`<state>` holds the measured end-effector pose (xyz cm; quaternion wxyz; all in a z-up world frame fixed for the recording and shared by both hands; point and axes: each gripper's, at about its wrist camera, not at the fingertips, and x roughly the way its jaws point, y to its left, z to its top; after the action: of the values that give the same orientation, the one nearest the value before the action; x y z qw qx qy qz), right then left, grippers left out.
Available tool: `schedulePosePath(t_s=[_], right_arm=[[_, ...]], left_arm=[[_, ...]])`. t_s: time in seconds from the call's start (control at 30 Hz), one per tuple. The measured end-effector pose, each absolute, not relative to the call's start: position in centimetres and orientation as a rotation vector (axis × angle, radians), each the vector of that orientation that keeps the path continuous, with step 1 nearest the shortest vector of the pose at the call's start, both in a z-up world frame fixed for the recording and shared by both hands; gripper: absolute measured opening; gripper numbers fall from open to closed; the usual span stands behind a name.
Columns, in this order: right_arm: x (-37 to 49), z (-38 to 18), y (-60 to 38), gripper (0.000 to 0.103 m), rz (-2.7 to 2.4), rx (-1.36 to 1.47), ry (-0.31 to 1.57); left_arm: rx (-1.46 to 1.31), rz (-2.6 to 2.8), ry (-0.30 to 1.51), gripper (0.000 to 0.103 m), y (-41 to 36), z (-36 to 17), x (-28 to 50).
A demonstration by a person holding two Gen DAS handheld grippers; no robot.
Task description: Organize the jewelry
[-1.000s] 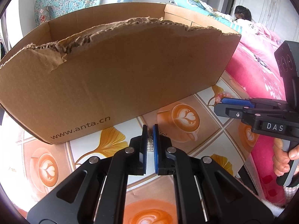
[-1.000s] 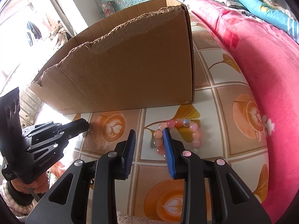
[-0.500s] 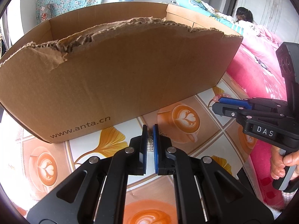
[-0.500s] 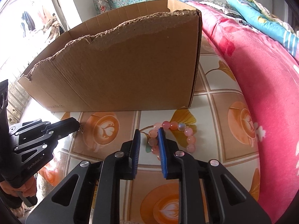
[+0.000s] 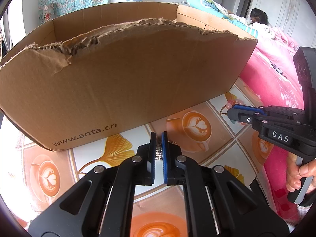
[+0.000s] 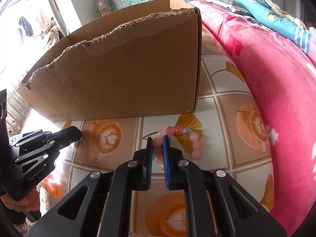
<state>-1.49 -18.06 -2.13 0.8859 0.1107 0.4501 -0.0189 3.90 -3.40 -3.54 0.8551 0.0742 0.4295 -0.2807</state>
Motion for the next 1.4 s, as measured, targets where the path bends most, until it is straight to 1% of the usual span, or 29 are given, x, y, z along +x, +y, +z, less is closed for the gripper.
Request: schedulePosePath(t_s=[0.2, 0.23, 0.27, 0.3, 0.33, 0.37, 0.4, 0.43, 0.47, 0.53, 0.57, 0.6, 0.63, 0.67, 0.73, 0.77, 0.83, 0.9, 0.97, 1.17, 1.3, 1.4], right_arm=[[-1.4, -2.4, -19.1, 0.010, -0.011, 0.286, 0.940], [-1.4, -2.4, -19.3, 0.010, -0.007, 0.297, 0.943], [-1.5, -2.4, -19.4, 0.011, -0.001, 0.308, 0.944], [-1.5, -2.5, -19.6, 0.012, 0.005, 0.317, 0.944], [-1.5, -2.6, -19.8, 0.013, 0.011, 0.326, 0.944], [-1.5, -2.6, -19.9, 0.016, 0.021, 0.337, 0.943], [-1.6, -2.7, -20.0, 0.021, 0.035, 0.353, 0.940], [-1.6, -2.7, -20.1, 0.027, 0.050, 0.372, 0.938], [-1.6, -2.7, -20.2, 0.029, 0.061, 0.386, 0.936], [-1.6, -2.7, -20.3, 0.035, 0.070, 0.400, 0.937], [-1.5, -2.6, -20.1, 0.037, 0.072, 0.409, 0.940], [-1.4, -2.6, -20.2, 0.041, 0.078, 0.427, 0.943], [-1.3, -2.6, -20.4, 0.047, 0.087, 0.453, 0.947], [-1.2, -2.6, -20.7, 0.049, 0.096, 0.482, 0.951], [-0.9, -2.7, -21.0, 0.059, 0.115, 0.543, 0.956], [-0.9, -2.9, -21.2, 0.062, 0.122, 0.568, 0.956], [-0.9, -3.0, -21.3, 0.071, 0.137, 0.613, 0.951], [-0.8, -3.3, -21.6, 0.075, 0.150, 0.651, 0.935], [-0.9, -3.5, -21.9, 0.077, 0.150, 0.691, 0.921], [-1.5, -4.3, -23.3, 0.077, 0.142, 0.820, 0.905], [-2.0, -4.3, -23.4, 0.077, 0.129, 0.818, 0.906], [-1.8, -4.2, -23.2, 0.080, 0.128, 0.802, 0.910]], left_arm=[[0.138, -0.600, 0.897, 0.007, -3.1, -3.6, 3.9], [0.124, -0.609, 0.894, 0.014, -2.8, -3.6, 3.8], [0.111, -0.613, 0.888, 0.033, -2.6, -3.6, 3.7], [0.106, -0.609, 0.879, 0.041, -2.4, -3.6, 3.6], [0.106, -0.604, 0.872, 0.056, -2.2, -3.6, 3.5], [0.106, -0.607, 0.861, 0.059, -1.9, -3.7, 3.3], [0.109, -0.610, 0.850, 0.061, -1.7, -3.7, 3.2], [0.116, -0.606, 0.839, 0.070, -1.5, -3.8, 3.0], [0.130, -0.598, 0.832, 0.079, -1.4, -4.0, 2.8], [0.167, -0.591, 0.814, 0.081, -1.3, -4.1, 2.5], [0.186, -0.583, 0.809, 0.085, -1.2, -4.2, 2.4], [0.208, -0.570, 0.802, 0.086, -1.3, -4.3, 2.2], [0.234, -0.557, 0.795, 0.088, -1.4, -4.4, 2.2], [0.263, -0.547, 0.790, 0.093, -1.5, -4.6, 2.1], [0.247, -0.552, 0.789, 0.095, -1.2, -4.6, 2.2], [0.259, -0.554, 0.790, 0.095, -1.2, -4.6, 2.2], [0.260, -0.560, 0.791, 0.095, -1.1, -4.5, 2.2], [0.262, -0.567, 0.784, 0.095, -1.0, -4.5, 2.1], [0.263, -0.569, 0.788, 0.095, -0.8, -4.4, 2.1], [0.281, -0.568, 0.846, 0.095, -0.2, -4.2, 2.5], [0.299, -0.574, 0.887, 0.095, -0.5, -3.7, 3.3], [0.303, -0.576, 0.897, 0.095, -0.7, -3.6, 3.8]])
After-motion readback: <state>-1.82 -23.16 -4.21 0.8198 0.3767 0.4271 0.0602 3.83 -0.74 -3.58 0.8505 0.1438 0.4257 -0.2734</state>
